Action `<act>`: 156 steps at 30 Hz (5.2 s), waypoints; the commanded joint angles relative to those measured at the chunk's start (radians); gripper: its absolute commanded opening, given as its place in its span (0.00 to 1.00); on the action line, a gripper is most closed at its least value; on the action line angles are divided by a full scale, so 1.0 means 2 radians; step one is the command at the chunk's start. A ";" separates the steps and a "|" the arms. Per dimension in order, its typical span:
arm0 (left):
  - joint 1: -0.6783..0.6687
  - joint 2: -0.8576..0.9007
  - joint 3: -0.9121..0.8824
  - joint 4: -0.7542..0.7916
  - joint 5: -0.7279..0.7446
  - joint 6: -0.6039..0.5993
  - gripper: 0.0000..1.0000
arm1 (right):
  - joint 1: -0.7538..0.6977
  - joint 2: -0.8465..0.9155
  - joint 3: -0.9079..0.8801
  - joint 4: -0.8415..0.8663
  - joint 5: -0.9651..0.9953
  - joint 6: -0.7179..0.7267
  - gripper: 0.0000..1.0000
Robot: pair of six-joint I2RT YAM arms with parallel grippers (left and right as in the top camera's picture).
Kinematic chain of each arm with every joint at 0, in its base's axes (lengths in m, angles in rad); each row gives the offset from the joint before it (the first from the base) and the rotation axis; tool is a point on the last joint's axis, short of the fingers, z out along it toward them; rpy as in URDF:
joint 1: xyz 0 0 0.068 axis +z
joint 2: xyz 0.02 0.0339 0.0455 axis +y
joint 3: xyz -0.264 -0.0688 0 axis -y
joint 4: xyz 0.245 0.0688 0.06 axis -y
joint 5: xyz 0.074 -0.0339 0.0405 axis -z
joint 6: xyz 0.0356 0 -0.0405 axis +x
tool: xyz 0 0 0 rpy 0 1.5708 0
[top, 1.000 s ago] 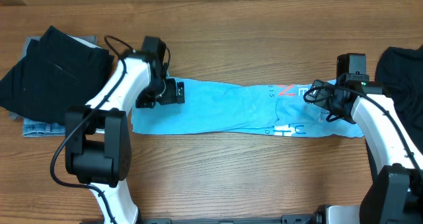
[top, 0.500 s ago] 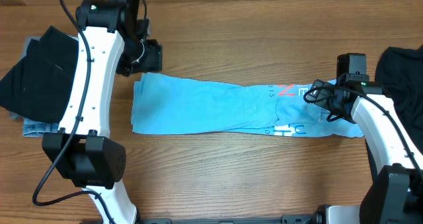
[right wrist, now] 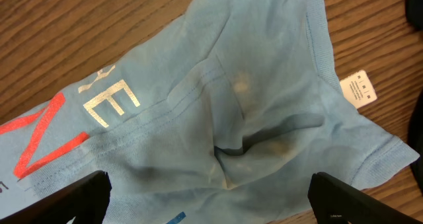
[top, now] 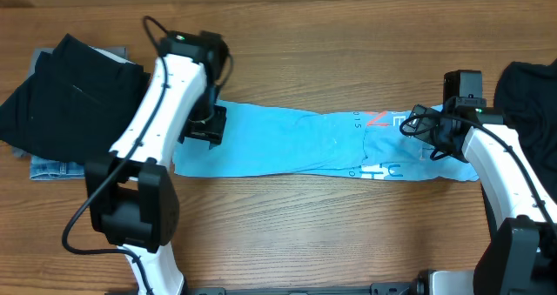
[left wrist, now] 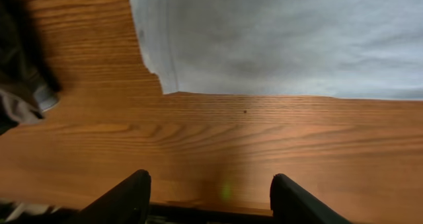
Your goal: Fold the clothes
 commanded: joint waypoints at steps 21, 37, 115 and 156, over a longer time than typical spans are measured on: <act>-0.015 -0.302 -0.336 0.256 -0.053 0.013 0.75 | -0.002 -0.001 -0.001 0.002 0.007 -0.002 1.00; -0.010 -0.143 -0.340 0.330 -0.094 0.247 0.70 | -0.002 -0.001 -0.001 0.002 0.007 -0.002 1.00; 0.129 -0.035 -0.274 0.587 0.116 0.005 0.49 | -0.002 -0.001 -0.001 0.002 0.007 -0.002 1.00; 0.129 -0.005 -0.225 0.538 0.104 0.010 0.38 | -0.002 -0.001 -0.001 0.002 0.007 -0.002 1.00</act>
